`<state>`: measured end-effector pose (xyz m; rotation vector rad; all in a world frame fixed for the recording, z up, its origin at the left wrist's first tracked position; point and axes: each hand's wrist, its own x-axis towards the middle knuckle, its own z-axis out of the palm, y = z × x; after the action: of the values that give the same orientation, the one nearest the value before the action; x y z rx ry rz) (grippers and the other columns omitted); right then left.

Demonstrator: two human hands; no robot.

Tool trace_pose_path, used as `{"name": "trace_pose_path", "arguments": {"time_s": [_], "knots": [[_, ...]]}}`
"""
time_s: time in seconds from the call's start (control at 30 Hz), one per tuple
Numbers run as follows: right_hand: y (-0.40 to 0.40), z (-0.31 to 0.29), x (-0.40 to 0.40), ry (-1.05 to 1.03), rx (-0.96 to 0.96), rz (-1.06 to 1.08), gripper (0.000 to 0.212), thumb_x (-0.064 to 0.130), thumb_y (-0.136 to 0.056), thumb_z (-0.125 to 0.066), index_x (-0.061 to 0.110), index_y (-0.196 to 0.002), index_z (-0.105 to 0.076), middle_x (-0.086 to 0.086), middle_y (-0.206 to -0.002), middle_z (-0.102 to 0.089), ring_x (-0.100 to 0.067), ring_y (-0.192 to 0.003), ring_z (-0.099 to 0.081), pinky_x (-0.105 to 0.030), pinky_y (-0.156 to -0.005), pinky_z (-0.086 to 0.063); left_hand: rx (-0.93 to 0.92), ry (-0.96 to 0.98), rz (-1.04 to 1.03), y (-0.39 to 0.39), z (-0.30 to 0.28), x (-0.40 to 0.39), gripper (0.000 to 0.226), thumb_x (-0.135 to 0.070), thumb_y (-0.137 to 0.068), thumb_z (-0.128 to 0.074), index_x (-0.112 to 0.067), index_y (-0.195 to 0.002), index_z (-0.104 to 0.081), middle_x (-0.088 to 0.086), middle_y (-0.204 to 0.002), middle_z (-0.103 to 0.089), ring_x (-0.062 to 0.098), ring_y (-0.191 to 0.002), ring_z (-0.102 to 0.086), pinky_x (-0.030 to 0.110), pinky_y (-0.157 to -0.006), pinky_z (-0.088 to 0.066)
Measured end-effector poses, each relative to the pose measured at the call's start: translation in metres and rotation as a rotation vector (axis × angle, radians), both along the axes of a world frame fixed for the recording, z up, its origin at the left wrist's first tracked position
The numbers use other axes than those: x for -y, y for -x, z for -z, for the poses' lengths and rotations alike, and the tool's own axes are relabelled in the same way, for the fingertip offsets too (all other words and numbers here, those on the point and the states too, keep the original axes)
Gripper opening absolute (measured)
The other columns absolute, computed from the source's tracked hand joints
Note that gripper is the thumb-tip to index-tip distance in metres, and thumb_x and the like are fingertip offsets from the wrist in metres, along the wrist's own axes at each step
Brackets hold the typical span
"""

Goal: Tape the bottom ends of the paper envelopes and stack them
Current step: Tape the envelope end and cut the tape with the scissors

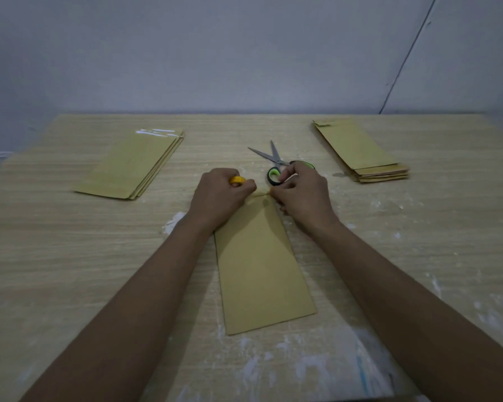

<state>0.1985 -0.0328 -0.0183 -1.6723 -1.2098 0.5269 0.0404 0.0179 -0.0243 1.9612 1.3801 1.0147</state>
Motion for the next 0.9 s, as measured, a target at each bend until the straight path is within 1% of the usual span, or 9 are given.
{"name": "trace_pose_path", "arguments": {"time_s": [0.1,0.23,0.33,0.47,0.53,0.67,0.73,0.83,0.9], "knots": [[0.0,-0.001,-0.001,-0.004,0.056,-0.007,0.023,0.001,-0.074,-0.07,0.017,-0.079,-0.054,-0.012,-0.071,-0.067,-0.026,-0.064,-0.065,-0.039,-0.062,-0.057,-0.034,-0.043,-0.027,-0.003,0.002,-0.001,0.045,-0.033,-0.079,-0.071,-0.01,-0.055,-0.041,0.002,-0.05,-0.034,0.015,-0.049,-0.032,0.032,-0.051,-0.027],[0.003,-0.002,0.0,-0.022,0.112,-0.027,0.023,-0.001,-0.075,-0.068,0.014,-0.083,-0.053,-0.012,-0.073,-0.067,-0.02,-0.067,-0.063,-0.023,-0.059,-0.048,-0.06,-0.075,-0.035,-0.004,0.005,-0.001,0.041,-0.027,-0.077,-0.075,-0.002,-0.058,-0.049,0.003,-0.05,-0.039,0.016,-0.051,-0.035,0.031,-0.052,-0.029],[0.004,-0.002,0.0,-0.028,0.186,-0.04,0.022,0.0,-0.075,-0.066,0.014,-0.086,-0.053,-0.006,-0.069,-0.062,-0.014,-0.065,-0.059,-0.013,-0.054,-0.039,-0.086,-0.101,-0.03,-0.004,0.005,0.001,0.038,-0.025,-0.076,-0.075,-0.005,-0.058,-0.049,0.003,-0.05,-0.041,0.017,-0.051,-0.038,0.031,-0.052,-0.031],[0.009,-0.002,0.001,-0.046,0.286,-0.075,0.023,-0.001,-0.074,-0.062,0.012,-0.09,-0.051,-0.008,-0.075,-0.06,-0.024,-0.073,-0.058,-0.033,-0.064,-0.045,-0.137,-0.136,-0.028,-0.004,0.005,0.003,0.037,-0.024,-0.074,-0.074,-0.012,-0.056,-0.044,0.0,-0.05,-0.04,0.021,-0.054,-0.043,0.031,-0.053,-0.031],[0.011,-0.003,0.003,-0.051,0.337,-0.108,0.025,-0.001,-0.075,-0.062,0.011,-0.091,-0.048,-0.009,-0.077,-0.06,-0.028,-0.075,-0.057,-0.038,-0.062,-0.043,-0.158,-0.144,-0.022,-0.005,0.006,0.004,0.039,-0.026,-0.073,-0.073,-0.015,-0.055,-0.04,-0.001,-0.05,-0.041,0.024,-0.056,-0.046,0.032,-0.053,-0.033],[0.018,-0.003,0.0,-0.023,0.52,-0.066,0.035,0.004,-0.081,-0.063,0.008,-0.112,-0.046,-0.009,-0.091,-0.056,-0.029,-0.079,-0.051,-0.032,-0.055,-0.023,-0.146,-0.126,-0.007,-0.006,0.006,0.007,0.032,-0.035,-0.067,-0.062,-0.015,-0.055,-0.041,0.0,-0.051,-0.044,0.027,-0.059,-0.051,0.035,-0.056,-0.039],[0.017,-0.002,0.0,0.007,0.57,0.019,0.044,0.005,-0.083,-0.065,0.004,-0.12,-0.043,-0.014,-0.108,-0.053,-0.032,-0.089,-0.052,-0.029,-0.061,-0.025,-0.161,-0.127,-0.004,-0.006,0.005,0.007,0.032,-0.036,-0.068,-0.062,-0.013,-0.056,-0.042,0.001,-0.052,-0.045,0.029,-0.06,-0.053,0.036,-0.057,-0.04],[0.009,-0.004,0.004,-0.009,0.489,0.115,0.032,0.002,-0.086,-0.06,0.004,-0.115,-0.046,-0.014,-0.116,-0.047,-0.032,-0.092,-0.054,-0.029,-0.064,-0.03,-0.166,-0.112,-0.01,-0.006,0.005,0.007,0.033,-0.032,-0.07,-0.066,-0.011,-0.058,-0.044,0.003,-0.054,-0.046,0.032,-0.063,-0.055,0.037,-0.058,-0.042],[0.008,-0.005,0.01,-0.116,0.497,0.031,0.032,0.0,-0.086,-0.052,0.0,-0.118,-0.054,-0.017,-0.118,-0.053,-0.035,-0.1,-0.055,-0.03,-0.072,-0.037,-0.168,-0.106,-0.009,-0.006,0.005,0.007,0.032,-0.036,-0.068,-0.061,-0.009,-0.059,-0.048,0.006,-0.055,-0.049,0.032,-0.064,-0.055,0.039,-0.059,-0.044]]}}
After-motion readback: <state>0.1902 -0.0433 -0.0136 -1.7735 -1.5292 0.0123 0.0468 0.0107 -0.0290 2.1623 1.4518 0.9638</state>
